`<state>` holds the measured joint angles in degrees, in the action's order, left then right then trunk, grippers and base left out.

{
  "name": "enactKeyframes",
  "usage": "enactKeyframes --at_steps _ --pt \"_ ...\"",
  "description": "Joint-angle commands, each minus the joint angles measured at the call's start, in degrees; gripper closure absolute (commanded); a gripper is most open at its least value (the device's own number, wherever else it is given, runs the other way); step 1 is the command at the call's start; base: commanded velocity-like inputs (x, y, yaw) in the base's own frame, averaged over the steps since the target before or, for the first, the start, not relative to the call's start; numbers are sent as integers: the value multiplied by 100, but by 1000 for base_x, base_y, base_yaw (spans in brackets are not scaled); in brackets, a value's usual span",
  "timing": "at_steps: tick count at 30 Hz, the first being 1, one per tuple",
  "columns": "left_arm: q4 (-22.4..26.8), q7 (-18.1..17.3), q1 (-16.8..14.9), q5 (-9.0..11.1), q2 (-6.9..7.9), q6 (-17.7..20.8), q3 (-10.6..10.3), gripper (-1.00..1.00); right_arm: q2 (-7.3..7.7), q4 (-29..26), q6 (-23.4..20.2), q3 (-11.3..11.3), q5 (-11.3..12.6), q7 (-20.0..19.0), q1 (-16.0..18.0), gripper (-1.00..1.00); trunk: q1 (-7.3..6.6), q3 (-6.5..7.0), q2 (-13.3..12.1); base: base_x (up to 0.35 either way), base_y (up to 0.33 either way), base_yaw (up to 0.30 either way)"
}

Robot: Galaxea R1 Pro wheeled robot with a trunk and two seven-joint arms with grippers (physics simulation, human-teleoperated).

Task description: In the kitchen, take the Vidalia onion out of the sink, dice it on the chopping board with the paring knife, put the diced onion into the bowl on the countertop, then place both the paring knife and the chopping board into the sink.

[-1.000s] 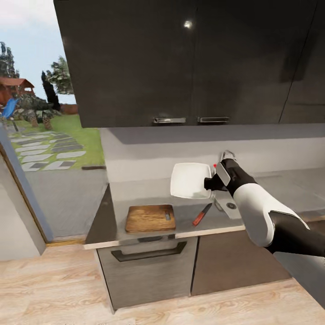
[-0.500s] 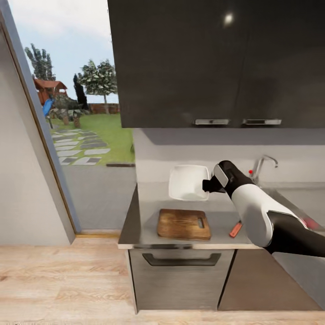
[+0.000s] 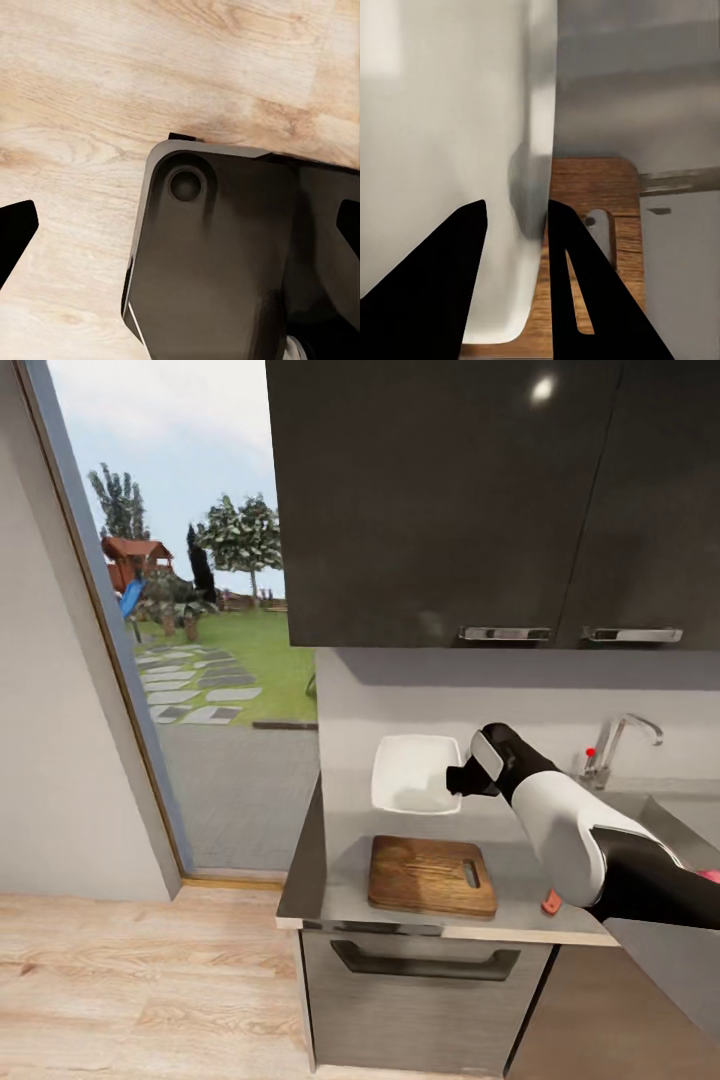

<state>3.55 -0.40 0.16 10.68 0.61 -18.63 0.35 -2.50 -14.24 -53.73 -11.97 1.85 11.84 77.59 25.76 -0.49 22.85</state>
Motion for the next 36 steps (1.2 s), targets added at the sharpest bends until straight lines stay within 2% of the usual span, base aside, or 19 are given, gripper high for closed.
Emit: enactKeyframes --at_steps 1,8,23,33,36 --pt "5 -4 2 22 -3 -9 0 -100 -8 -5 -15 -33 29 38 2 100 2 -5 7 4 0 1" --pt "5 -4 2 22 -7 -9 0 -100 -24 10 -15 -33 42 38 2 100 2 -5 7 22 24 0" --pt "5 -4 2 22 -8 -9 0 -100 -99 240 -15 -41 59 27 2 100 2 -5 7 185 203 0" --pt "5 -4 2 22 -9 -9 0 -100 -207 348 -15 -49 66 2 2 100 2 -5 7 31 19 0" --pt "5 -4 2 22 -9 -9 0 -100 -250 419 -17 -50 69 -156 2 100 2 -5 7 1 1 0"
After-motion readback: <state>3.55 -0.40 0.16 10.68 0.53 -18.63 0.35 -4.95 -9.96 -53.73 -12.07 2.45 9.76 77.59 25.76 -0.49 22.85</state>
